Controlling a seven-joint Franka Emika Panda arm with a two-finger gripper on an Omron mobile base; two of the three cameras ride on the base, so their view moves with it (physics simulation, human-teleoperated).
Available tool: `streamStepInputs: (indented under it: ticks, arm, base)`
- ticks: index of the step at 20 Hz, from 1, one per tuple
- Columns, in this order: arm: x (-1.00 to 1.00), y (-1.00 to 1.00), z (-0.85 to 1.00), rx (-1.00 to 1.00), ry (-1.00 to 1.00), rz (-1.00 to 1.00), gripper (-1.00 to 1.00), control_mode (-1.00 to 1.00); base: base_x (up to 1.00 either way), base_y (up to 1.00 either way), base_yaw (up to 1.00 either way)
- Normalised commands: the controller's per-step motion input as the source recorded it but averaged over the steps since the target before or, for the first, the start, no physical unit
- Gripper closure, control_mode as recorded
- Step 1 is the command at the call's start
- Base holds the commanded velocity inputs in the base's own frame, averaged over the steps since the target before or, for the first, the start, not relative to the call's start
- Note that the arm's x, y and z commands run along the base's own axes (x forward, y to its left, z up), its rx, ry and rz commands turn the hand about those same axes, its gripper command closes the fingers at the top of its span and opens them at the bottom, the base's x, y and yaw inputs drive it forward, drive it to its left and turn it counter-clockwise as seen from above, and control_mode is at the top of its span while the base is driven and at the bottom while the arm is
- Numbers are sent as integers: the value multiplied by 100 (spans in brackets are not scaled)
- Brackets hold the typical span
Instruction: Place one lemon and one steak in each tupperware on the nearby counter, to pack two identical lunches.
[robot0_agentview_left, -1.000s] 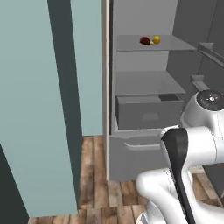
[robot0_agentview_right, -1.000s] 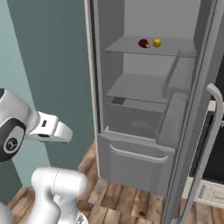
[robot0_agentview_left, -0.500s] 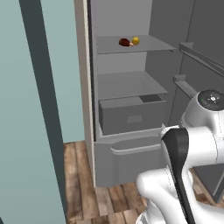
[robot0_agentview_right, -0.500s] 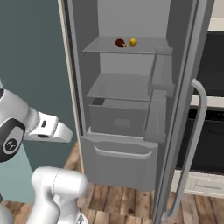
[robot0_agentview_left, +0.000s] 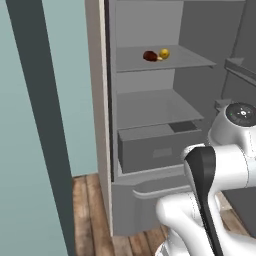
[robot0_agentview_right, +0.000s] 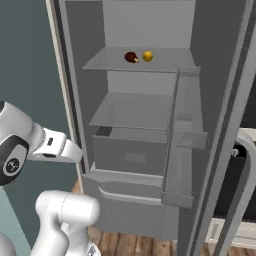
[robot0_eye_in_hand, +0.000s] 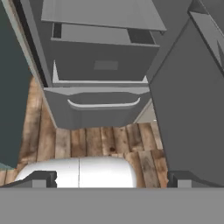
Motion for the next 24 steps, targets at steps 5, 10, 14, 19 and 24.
streamStepInputs:
  ticks: [5,10,14,19,24]
  arm:
    - [0,0,0,0,0,0,-100,100]
    - [0,0,0,0,0,0,-100,100]
    - [0,0,0,0,0,0,-100,100]
    - [0,0,0,0,0,0,-100,100]
    - [17,0,0,0,0,0,-100,-100]
  base:
    - [67,-14,0]
    - [55,-28,0]
    - [31,-40,0]
    - [20,-35,0]
    - [7,-6,0]
